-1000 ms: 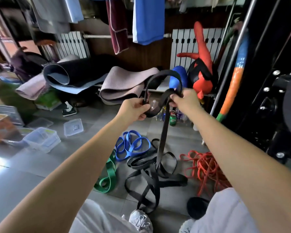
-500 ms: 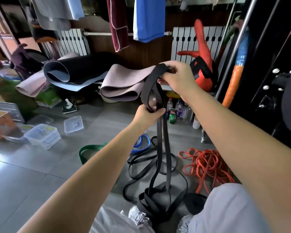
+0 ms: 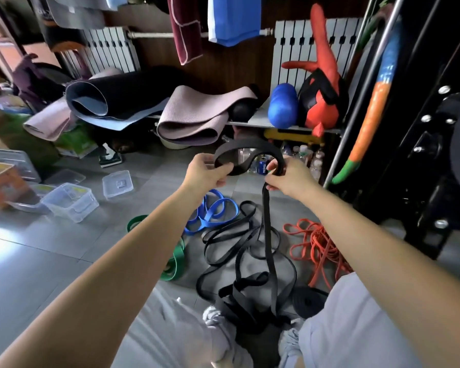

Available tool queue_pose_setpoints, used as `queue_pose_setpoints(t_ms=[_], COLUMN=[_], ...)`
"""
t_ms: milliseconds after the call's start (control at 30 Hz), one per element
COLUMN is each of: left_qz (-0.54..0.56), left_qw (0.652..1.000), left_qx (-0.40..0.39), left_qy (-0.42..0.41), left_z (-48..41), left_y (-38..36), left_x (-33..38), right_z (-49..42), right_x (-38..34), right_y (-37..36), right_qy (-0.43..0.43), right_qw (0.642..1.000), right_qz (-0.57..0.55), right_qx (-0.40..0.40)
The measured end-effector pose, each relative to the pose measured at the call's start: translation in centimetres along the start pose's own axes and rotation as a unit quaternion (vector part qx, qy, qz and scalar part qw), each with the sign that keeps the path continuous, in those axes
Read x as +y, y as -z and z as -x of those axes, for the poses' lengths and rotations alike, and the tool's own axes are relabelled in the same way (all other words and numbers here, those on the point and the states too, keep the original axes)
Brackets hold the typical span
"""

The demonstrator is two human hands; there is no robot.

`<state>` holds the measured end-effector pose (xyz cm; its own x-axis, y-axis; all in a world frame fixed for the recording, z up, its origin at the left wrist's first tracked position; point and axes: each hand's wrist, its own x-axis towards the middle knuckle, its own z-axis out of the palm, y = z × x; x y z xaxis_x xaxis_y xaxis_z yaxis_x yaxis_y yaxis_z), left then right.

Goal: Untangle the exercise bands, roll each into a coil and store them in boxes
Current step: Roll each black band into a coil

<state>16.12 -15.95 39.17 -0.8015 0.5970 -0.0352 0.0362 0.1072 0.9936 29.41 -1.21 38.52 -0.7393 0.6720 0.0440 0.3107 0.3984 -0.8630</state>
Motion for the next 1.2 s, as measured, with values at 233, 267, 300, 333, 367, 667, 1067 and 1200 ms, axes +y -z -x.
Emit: queue_pose_setpoints(t_ms=[233,267,300,333,367,667,1067,1200], left_qz=[-0.079,-0.081,-0.072,-0.056,-0.040,-0.106,-0.011,0.147], left_qw=[0.989,0.985,0.982,0.981,0.981,0.960,0.978,0.961], left_qx=[-0.123,-0.153,-0.173,-0.182,-0.182,-0.252,-0.209,-0.232], left_qy=[0.007,0.021,0.033,0.041,0.045,0.059,0.016,0.031], left_z=[2.5,2.8,3.1,3.3,3.5,3.7,5.6,6.2], left_y=[0.6,0.9,1.2,1.4,1.5,-1.2,-1.1,-1.1], left_x=[-0.7,-0.9,-1.1,-1.1,-1.2,-2.6,-3.3,-3.4], right_z=[2.7,3.2,3.7,4.3,4.8,5.8,7.5,8.1], right_x=[2.9,3.7,4.6,5.3,5.8,4.5,6.4,5.2], right_y=[-1.1,-1.1,-1.0,-1.0,-0.9,-2.0,-4.0,-4.3], right_qy=[-0.043,-0.066,-0.092,-0.110,-0.114,0.040,0.024,0.061], right_qw=[0.987,0.986,0.985,0.983,0.979,0.987,0.989,0.980], right_qz=[0.117,0.105,0.079,0.058,0.059,0.108,-0.107,-0.182], right_qx=[-0.097,-0.109,-0.120,-0.138,-0.161,-0.108,-0.099,-0.060])
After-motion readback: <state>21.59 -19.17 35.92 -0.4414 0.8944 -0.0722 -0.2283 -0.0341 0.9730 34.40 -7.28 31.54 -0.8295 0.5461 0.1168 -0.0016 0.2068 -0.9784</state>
